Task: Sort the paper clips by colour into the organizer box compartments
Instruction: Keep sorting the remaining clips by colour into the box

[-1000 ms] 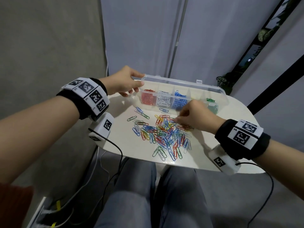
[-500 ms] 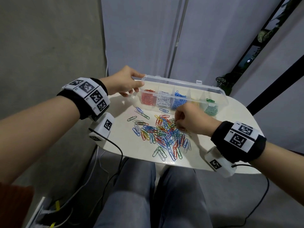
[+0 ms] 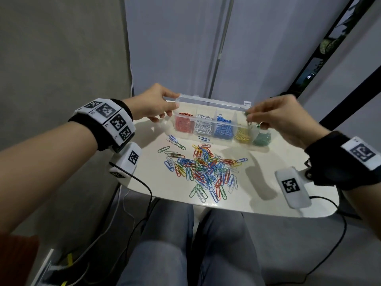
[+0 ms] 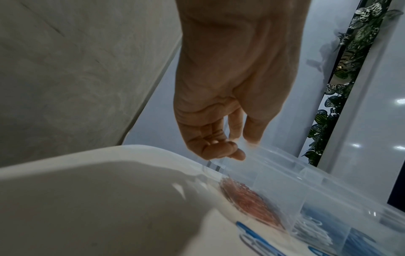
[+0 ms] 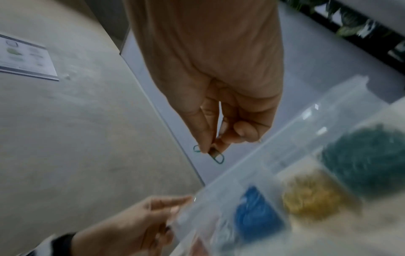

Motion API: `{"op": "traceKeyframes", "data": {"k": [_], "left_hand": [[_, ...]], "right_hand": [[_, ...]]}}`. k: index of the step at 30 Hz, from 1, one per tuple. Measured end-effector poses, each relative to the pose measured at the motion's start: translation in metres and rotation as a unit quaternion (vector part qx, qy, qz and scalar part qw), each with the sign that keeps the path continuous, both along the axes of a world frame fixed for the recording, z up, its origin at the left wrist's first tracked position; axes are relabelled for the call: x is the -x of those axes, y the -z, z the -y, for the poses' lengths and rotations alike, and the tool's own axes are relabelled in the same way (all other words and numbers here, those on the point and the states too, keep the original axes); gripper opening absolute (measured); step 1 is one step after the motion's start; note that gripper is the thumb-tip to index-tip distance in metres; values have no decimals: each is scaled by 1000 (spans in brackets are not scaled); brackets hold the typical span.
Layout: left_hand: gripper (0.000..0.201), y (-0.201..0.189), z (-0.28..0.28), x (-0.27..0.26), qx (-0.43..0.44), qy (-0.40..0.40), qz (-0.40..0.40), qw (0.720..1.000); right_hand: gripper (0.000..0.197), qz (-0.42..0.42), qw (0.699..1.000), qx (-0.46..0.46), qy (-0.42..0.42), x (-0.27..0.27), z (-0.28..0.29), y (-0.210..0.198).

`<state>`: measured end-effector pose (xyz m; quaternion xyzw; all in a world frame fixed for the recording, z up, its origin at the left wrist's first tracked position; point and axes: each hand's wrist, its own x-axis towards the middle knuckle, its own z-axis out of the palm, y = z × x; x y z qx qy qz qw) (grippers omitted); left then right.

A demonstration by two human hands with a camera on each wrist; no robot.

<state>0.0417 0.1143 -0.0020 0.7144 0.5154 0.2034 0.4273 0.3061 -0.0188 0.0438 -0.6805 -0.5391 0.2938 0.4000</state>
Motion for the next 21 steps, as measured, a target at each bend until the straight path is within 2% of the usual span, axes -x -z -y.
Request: {"op": "traceKeyframes", "data": {"k": [2, 5, 9, 12, 15, 18, 21], "left_hand": [[47, 0, 1, 0, 0, 1, 2, 1000], [47, 0, 1, 0, -1, 2, 5, 1000], [47, 0, 2, 0, -2, 4, 2, 1000], [48, 0, 1, 0, 0, 1, 3, 1000], [48, 0, 0, 0, 1, 1, 3, 1000], [48, -1, 0, 0, 1, 0, 3, 1000], [48, 0, 2, 0, 0, 1, 1, 1000]], "right_hand": [[17, 4, 998, -37, 50, -17, -6, -6], [11, 27, 993, -37, 108, -39, -13, -3], [26, 97, 988, 9, 121, -54, -15, 9], [26, 127, 985, -29, 115, -51, -10, 8], [17, 188, 981, -56, -2, -28, 7, 2], [19, 288, 944, -1, -159, -3, 25, 8], [21, 350, 904, 76, -232, 2, 31, 30]]}}
